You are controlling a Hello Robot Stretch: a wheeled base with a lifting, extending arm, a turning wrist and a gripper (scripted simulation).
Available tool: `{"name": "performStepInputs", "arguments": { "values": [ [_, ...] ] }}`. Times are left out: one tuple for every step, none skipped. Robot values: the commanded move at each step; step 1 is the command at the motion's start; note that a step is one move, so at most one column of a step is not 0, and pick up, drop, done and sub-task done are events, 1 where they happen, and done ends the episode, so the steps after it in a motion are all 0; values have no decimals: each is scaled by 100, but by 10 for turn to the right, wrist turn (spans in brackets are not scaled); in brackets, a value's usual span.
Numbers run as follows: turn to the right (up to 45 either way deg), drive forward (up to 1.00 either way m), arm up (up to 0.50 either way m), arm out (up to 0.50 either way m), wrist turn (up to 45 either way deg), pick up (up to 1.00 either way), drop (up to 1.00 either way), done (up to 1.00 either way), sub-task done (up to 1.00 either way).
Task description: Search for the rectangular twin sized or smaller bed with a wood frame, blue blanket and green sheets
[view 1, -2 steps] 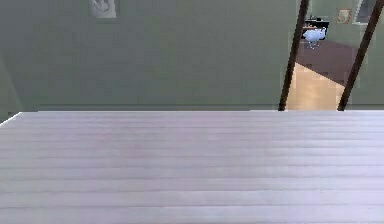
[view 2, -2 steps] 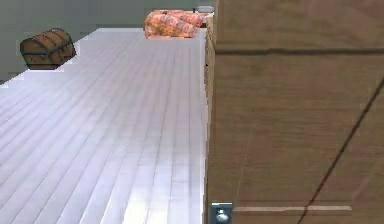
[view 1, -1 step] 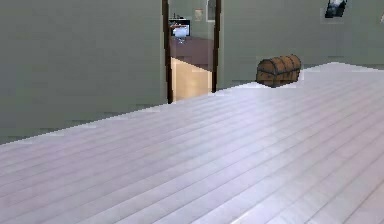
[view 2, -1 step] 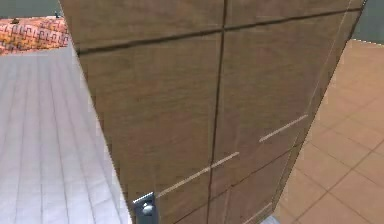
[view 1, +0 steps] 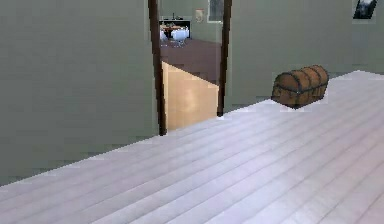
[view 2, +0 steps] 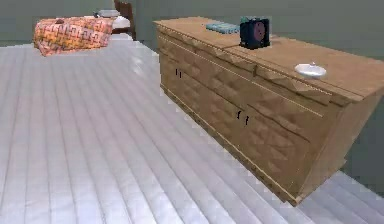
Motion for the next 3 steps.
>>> {"name": "performStepInputs", "arguments": {
  "values": [
    [0, 100, 0, 0, 0, 0, 0, 0, 0],
    [0, 100, 0, 0, 0, 0, 0, 0, 0],
    [60, 0, 0, 0, 0, 0, 0, 0, 0]
  ]
}}
